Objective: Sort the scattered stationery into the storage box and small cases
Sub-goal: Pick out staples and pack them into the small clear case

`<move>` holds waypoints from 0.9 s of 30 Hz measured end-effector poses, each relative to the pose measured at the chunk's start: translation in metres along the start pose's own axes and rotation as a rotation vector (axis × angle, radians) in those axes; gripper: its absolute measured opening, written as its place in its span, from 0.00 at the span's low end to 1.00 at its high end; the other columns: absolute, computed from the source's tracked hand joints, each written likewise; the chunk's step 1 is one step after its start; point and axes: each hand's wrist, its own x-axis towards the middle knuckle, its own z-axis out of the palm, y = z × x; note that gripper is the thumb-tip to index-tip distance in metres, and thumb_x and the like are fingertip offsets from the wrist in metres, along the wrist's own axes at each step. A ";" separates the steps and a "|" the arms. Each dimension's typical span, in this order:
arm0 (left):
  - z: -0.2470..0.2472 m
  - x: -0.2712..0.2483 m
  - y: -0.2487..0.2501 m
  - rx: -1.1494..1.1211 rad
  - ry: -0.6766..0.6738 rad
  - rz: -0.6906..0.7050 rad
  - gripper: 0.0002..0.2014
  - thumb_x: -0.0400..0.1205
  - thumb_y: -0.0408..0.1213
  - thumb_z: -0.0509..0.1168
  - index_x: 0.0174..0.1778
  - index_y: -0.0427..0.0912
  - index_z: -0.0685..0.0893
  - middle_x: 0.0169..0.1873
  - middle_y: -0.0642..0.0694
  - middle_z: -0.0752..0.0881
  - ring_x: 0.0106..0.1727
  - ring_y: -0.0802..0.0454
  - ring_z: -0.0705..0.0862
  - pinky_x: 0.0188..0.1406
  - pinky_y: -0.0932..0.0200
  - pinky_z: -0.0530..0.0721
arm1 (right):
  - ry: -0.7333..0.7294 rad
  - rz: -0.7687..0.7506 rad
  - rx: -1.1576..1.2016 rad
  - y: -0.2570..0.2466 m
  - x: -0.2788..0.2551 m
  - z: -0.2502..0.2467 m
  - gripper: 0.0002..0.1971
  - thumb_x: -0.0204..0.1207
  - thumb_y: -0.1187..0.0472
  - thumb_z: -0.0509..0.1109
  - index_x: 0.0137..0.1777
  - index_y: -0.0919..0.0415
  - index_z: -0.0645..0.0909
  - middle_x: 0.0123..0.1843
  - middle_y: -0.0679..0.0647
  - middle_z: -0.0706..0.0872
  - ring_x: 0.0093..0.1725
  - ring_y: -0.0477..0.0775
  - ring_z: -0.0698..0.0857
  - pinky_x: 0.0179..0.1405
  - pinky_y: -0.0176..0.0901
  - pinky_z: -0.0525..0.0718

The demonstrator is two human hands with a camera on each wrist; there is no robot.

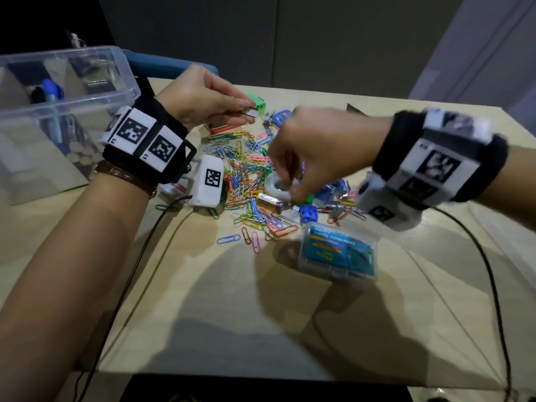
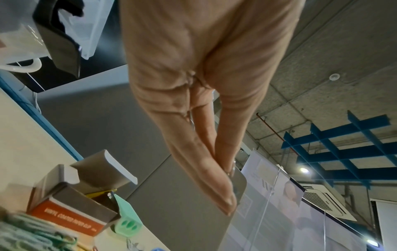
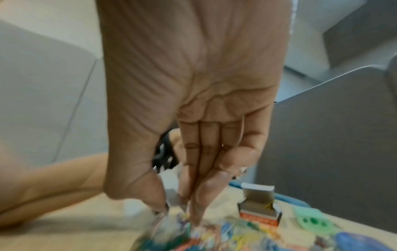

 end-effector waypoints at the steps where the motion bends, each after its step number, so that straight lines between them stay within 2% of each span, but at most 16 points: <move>1: 0.002 0.000 -0.001 -0.019 0.000 0.000 0.05 0.78 0.27 0.69 0.47 0.31 0.87 0.45 0.35 0.90 0.44 0.50 0.92 0.48 0.63 0.89 | 0.056 0.016 0.068 0.006 -0.004 -0.010 0.08 0.61 0.52 0.79 0.35 0.52 0.85 0.30 0.40 0.86 0.33 0.43 0.86 0.35 0.41 0.82; 5: 0.013 0.001 -0.004 -0.121 -0.036 0.003 0.04 0.78 0.24 0.67 0.45 0.31 0.87 0.39 0.38 0.91 0.44 0.48 0.92 0.41 0.66 0.89 | 0.248 0.092 0.197 0.033 -0.022 -0.031 0.08 0.60 0.55 0.80 0.36 0.56 0.85 0.31 0.39 0.87 0.35 0.39 0.88 0.43 0.38 0.85; 8: 0.025 0.001 -0.007 -0.187 -0.065 -0.002 0.06 0.78 0.22 0.66 0.43 0.32 0.88 0.37 0.40 0.92 0.41 0.50 0.92 0.38 0.69 0.88 | 0.354 0.156 0.224 0.048 -0.030 -0.026 0.09 0.63 0.59 0.82 0.38 0.58 0.86 0.34 0.47 0.90 0.36 0.45 0.89 0.47 0.47 0.88; 10: 0.032 0.001 -0.008 -0.217 -0.088 -0.005 0.06 0.77 0.22 0.66 0.42 0.33 0.89 0.38 0.38 0.92 0.41 0.50 0.92 0.40 0.68 0.88 | 0.395 0.191 0.250 0.053 -0.032 -0.020 0.09 0.62 0.61 0.82 0.39 0.59 0.86 0.35 0.49 0.90 0.36 0.46 0.90 0.47 0.49 0.88; 14: 0.041 -0.002 -0.005 -0.243 -0.117 -0.005 0.07 0.76 0.24 0.67 0.47 0.30 0.87 0.37 0.38 0.91 0.42 0.50 0.92 0.41 0.68 0.88 | 0.422 0.211 0.284 0.057 -0.035 -0.005 0.08 0.64 0.62 0.81 0.41 0.59 0.87 0.36 0.45 0.89 0.36 0.41 0.88 0.45 0.40 0.88; 17: 0.038 -0.001 -0.003 -0.260 -0.123 -0.008 0.11 0.71 0.28 0.70 0.48 0.30 0.87 0.42 0.36 0.91 0.46 0.48 0.92 0.46 0.65 0.89 | 0.312 0.231 0.243 0.058 -0.037 0.007 0.10 0.66 0.56 0.82 0.46 0.57 0.89 0.36 0.43 0.89 0.36 0.39 0.88 0.45 0.40 0.87; 18: 0.036 0.000 -0.004 -0.266 -0.113 -0.018 0.12 0.70 0.29 0.71 0.48 0.30 0.88 0.43 0.36 0.91 0.48 0.47 0.91 0.49 0.63 0.89 | 0.250 0.249 0.230 0.057 -0.038 0.010 0.15 0.65 0.49 0.83 0.48 0.55 0.89 0.36 0.44 0.90 0.37 0.40 0.88 0.46 0.40 0.87; 20: 0.033 0.002 -0.005 -0.264 -0.089 -0.031 0.12 0.70 0.29 0.71 0.49 0.31 0.87 0.45 0.36 0.91 0.51 0.46 0.91 0.53 0.60 0.88 | 0.120 0.268 0.237 0.056 -0.043 0.016 0.29 0.56 0.32 0.77 0.51 0.51 0.88 0.37 0.44 0.90 0.37 0.40 0.88 0.45 0.41 0.86; 21: 0.032 0.003 -0.006 -0.261 -0.080 -0.032 0.12 0.70 0.30 0.71 0.48 0.31 0.88 0.44 0.36 0.91 0.51 0.46 0.91 0.54 0.60 0.88 | 0.052 0.261 0.250 0.056 -0.045 0.019 0.31 0.52 0.29 0.75 0.50 0.49 0.87 0.36 0.42 0.89 0.36 0.40 0.87 0.43 0.41 0.86; 23: 0.033 0.003 -0.007 -0.262 -0.082 -0.030 0.10 0.69 0.30 0.71 0.46 0.32 0.89 0.43 0.37 0.92 0.49 0.46 0.91 0.52 0.61 0.88 | -0.091 0.231 0.218 0.056 -0.048 0.028 0.25 0.54 0.33 0.79 0.47 0.47 0.87 0.34 0.40 0.88 0.34 0.38 0.86 0.39 0.37 0.84; 25: 0.035 0.002 -0.008 -0.260 -0.103 -0.026 0.09 0.70 0.29 0.70 0.44 0.32 0.89 0.42 0.37 0.92 0.46 0.47 0.92 0.48 0.63 0.89 | -0.192 0.195 0.198 0.056 -0.050 0.038 0.18 0.60 0.41 0.83 0.46 0.47 0.88 0.35 0.41 0.89 0.34 0.37 0.85 0.39 0.36 0.84; 27: 0.038 0.002 -0.007 -0.248 -0.108 -0.040 0.08 0.74 0.28 0.69 0.46 0.31 0.88 0.43 0.38 0.92 0.47 0.47 0.92 0.47 0.63 0.89 | -0.194 0.161 0.266 0.057 -0.050 0.048 0.11 0.66 0.54 0.83 0.47 0.52 0.90 0.38 0.44 0.91 0.37 0.37 0.87 0.43 0.41 0.87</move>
